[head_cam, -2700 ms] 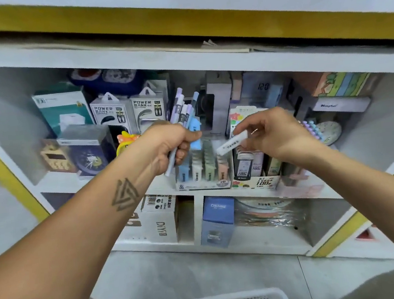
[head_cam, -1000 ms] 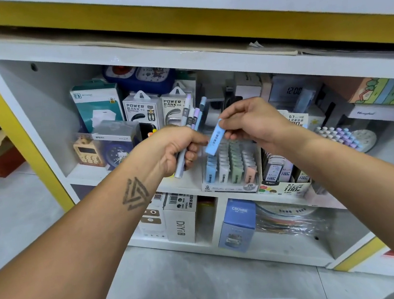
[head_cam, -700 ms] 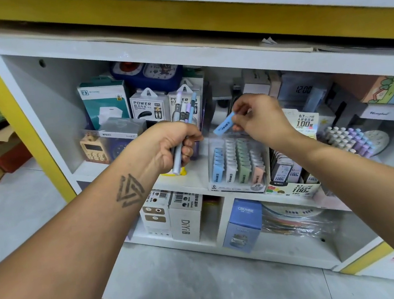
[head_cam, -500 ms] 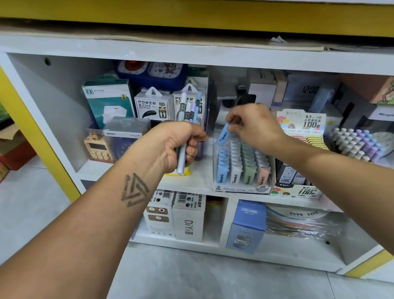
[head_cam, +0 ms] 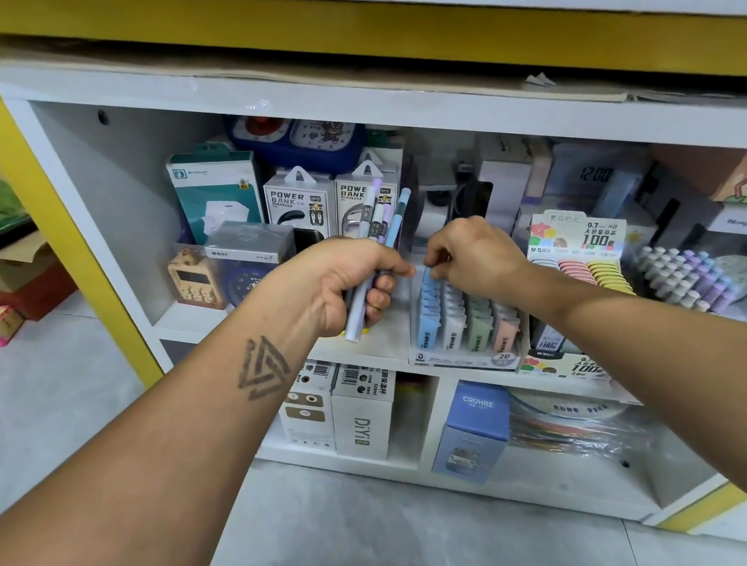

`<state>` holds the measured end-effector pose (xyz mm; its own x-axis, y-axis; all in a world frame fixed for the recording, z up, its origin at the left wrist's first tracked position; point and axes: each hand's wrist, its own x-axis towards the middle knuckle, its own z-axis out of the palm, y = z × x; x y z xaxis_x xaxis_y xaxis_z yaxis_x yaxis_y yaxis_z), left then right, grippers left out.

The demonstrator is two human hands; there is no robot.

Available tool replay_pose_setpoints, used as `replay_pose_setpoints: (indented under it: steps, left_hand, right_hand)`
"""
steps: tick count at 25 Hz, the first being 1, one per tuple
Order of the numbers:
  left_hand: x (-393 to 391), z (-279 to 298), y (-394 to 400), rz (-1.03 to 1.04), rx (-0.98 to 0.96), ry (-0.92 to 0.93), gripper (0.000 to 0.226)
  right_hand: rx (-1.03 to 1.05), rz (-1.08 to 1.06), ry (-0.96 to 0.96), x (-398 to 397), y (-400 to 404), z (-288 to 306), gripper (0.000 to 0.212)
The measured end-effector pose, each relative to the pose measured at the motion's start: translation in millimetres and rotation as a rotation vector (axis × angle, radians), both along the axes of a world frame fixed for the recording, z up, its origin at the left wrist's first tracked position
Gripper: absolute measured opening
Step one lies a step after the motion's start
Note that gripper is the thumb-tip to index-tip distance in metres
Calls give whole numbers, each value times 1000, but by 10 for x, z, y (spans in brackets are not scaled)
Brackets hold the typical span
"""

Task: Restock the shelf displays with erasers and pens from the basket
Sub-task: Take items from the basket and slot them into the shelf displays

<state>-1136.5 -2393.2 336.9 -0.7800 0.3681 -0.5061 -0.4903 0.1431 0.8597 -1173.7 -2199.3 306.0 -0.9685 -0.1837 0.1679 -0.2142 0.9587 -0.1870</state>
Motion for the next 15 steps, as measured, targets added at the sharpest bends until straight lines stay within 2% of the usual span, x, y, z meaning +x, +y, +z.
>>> replay_pose_setpoints:
  steps: [3,6,8,9,12,13,15]
  left_hand:
    - [-6,-4,9,-9,14,3,7]
    - [1,-3,59,-35,16,5,3]
    - [22,1,114,-80,15,8,6]
    - [38,9,161,-103,14,15,7]
    - [137,39,386,-176,16,52,7]
    - [189,45,490,-207,25,65,5]
    - [307,43,725,-268,59,77,6]
  right_hand:
    - [-4,0,-65,10,18,-36,12]
    - [130,23,-111,6,-11,-43,22]
    - [63,8,-126,47,-29,31,28]
    - [-115,-37,-139,104,0,103,30]
    - [-994,-84,-273,452,256,352,26]
    - [-1197,-49,-318,600,367,419,23]
    - [-1430,-28,-353,872,573,514,19]
